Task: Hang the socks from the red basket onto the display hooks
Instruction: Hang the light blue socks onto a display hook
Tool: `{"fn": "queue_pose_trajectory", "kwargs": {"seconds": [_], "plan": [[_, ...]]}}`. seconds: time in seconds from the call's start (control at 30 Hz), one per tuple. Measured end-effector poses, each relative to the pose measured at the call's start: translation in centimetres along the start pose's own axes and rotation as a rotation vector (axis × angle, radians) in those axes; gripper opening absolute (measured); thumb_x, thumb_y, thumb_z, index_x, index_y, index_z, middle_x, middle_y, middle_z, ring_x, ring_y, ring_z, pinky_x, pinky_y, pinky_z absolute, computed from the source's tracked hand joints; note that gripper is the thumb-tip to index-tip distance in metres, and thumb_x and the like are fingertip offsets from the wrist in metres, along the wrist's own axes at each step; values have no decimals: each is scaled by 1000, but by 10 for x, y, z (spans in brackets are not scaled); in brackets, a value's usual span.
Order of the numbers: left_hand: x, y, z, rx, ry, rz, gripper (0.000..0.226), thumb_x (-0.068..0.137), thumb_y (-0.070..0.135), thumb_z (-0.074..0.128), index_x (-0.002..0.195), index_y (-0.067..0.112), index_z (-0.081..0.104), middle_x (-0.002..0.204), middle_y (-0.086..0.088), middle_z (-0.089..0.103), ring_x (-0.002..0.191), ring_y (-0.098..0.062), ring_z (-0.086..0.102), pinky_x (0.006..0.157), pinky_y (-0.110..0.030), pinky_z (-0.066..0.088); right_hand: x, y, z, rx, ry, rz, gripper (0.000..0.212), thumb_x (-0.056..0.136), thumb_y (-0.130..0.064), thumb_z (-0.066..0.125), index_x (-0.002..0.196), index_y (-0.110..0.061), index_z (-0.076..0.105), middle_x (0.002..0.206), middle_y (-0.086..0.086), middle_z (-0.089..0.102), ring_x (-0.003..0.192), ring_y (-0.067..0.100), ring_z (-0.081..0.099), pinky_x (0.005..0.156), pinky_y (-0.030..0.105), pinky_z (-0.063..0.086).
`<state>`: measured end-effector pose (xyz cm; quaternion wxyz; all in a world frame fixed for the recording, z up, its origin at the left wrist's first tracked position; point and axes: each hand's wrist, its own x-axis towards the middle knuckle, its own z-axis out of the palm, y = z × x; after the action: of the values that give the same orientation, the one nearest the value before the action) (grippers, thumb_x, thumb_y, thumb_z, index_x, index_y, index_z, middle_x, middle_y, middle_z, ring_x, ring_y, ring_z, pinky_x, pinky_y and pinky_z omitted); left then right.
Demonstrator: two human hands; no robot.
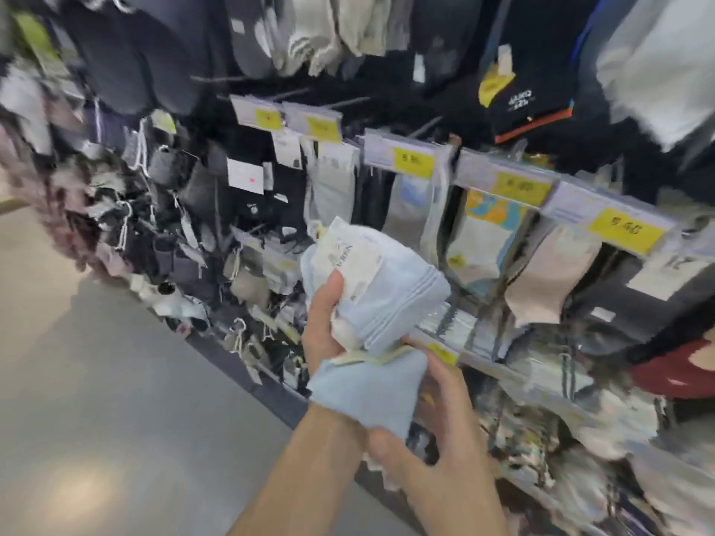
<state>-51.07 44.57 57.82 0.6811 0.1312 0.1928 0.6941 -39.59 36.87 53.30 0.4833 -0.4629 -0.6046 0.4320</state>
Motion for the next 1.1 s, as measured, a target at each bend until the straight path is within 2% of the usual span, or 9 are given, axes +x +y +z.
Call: {"fn": "queue_pose_trajectory", "kwargs": {"seconds": [0.1, 0.17, 0.33, 0.43, 0.53, 0.7, 0.87, 1.0, 1.1], "plan": [[7, 60, 2, 99, -6, -55, 64, 58, 35, 88, 118, 14, 73, 112, -10, 74, 97, -27, 73, 88, -39, 58, 27, -30, 62, -30, -7, -92, 98, 55, -57, 81, 133, -73, 24, 148, -30, 38, 133, -8, 43, 103, 25, 47], [13, 90, 5, 139, 76, 106, 88, 53, 37, 83, 135, 15, 60, 131, -9, 67, 121, -30, 63, 107, -45, 47, 42, -42, 98, 74, 22, -105, 103, 63, -38, 89, 135, -71, 23, 145, -26, 44, 118, -12, 54, 89, 15, 52], [21, 125, 0, 279, 7, 399, 30, 73, 19, 79, 102, 28, 74, 96, 11, 79, 89, -7, 76, 71, -19, 59, 73, -64, 150, 213, 163, -85, 90, 58, -62, 79, 139, -47, 42, 130, -17, 61, 117, 6, 62, 90, 31, 56], [25, 144, 0, 318, -80, 431, 31, 76, 27, 78, 100, 47, 75, 111, 10, 77, 106, -13, 72, 90, -31, 59, 84, -79, 154, 148, 160, -108, 42, 75, -64, 64, 109, -39, 62, 98, -3, 69, 89, 19, 67, 78, 35, 57], [34, 162, 7, 290, -80, 404, 56, 72, 37, 78, 126, 35, 63, 122, 5, 73, 115, -19, 69, 105, -48, 50, 87, -97, 153, 46, 134, -128, 41, 79, -71, 55, 92, -33, 63, 82, 16, 59, 79, 40, 55, 63, 31, 43], [57, 189, 19, 262, -118, 503, 40, 89, 20, 66, 126, 33, 60, 120, 11, 74, 113, -9, 69, 94, -30, 56, 93, -118, 136, 311, 110, 36, 14, 73, -62, 73, 73, -48, 74, 79, -9, 76, 74, 10, 73, 57, 19, 54], [69, 193, 22, 327, -184, 576, 37, 89, 13, 64, 119, 35, 62, 115, 14, 75, 108, -6, 70, 81, -18, 57, 101, -130, 115, 455, 70, 59, 31, 57, -61, 81, 83, -44, 78, 90, -5, 78, 79, 14, 74, 79, 50, 59], [73, 177, 29, 455, -268, 593, 40, 83, 16, 68, 118, 35, 63, 111, 16, 76, 104, -5, 71, 76, -16, 57, 115, -144, 88, 450, 149, -50, 33, 59, -58, 69, 86, -41, 78, 90, -3, 78, 80, 12, 75, 58, 22, 57], [76, 163, 39, 528, -330, 552, 48, 74, 28, 76, 121, 33, 66, 117, 8, 75, 109, -13, 71, 86, -26, 59, 129, -152, 71, 423, 192, -107, 45, 64, -55, 71, 100, -27, 76, 102, 4, 77, 95, 23, 74, 72, 31, 59]]}}
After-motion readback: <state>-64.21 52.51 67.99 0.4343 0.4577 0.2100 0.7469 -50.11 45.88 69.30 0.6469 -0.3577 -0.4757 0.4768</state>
